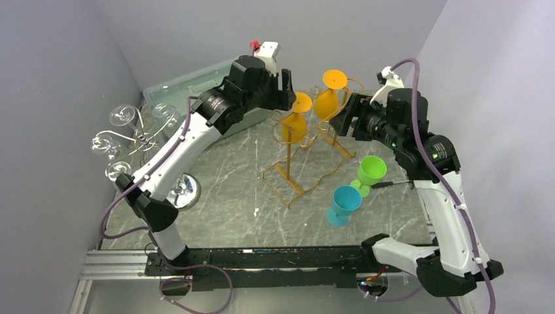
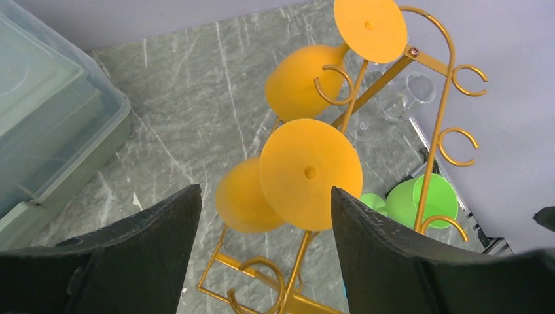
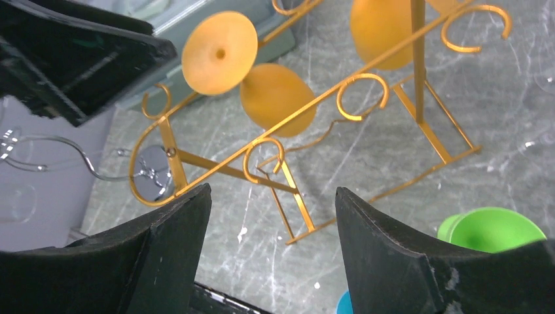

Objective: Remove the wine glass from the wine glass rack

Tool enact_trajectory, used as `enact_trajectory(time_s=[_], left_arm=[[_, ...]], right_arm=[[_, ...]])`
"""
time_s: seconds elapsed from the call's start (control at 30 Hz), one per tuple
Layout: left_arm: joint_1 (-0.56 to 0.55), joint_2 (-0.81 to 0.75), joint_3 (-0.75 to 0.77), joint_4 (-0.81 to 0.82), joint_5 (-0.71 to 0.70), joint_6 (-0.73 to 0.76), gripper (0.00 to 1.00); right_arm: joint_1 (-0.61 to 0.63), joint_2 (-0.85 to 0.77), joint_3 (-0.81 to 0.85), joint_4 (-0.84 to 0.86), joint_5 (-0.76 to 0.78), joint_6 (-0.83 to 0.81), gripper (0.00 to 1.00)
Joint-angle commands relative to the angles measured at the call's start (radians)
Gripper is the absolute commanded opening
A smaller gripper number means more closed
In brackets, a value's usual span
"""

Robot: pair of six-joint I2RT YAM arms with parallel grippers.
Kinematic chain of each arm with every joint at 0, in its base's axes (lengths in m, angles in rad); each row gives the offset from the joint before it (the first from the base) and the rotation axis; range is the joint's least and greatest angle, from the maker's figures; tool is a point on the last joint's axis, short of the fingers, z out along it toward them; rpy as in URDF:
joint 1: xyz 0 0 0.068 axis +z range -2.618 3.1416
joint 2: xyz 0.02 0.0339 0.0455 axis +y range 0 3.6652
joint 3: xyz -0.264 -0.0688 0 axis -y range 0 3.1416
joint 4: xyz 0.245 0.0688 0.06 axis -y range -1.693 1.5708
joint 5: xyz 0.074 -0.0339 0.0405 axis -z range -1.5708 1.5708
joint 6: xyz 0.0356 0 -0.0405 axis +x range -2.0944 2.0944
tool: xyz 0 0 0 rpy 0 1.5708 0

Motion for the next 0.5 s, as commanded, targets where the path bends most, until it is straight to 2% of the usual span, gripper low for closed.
enact_trajectory(time_s=[0.0,0.23,0.47], left_arm=[[0.043,0.021,0.053,0.033,0.096,-0.070,0.75],[0.122,0.027,-0.008,0.093,0.250,-0.174,0.65],[0.149,0.035,-0.055,0.164,0.382,-0.265,0.58]], right_arm=[[-0.076,-0.005,0.002,0.160,-0.195,-0.030,0.72],[-0.163,0.001,-0.028,0.230,-0.297,-0.008,0.72],[-0.195,-0.013,-0.088,0.290,-0.354,0.022,0.71]])
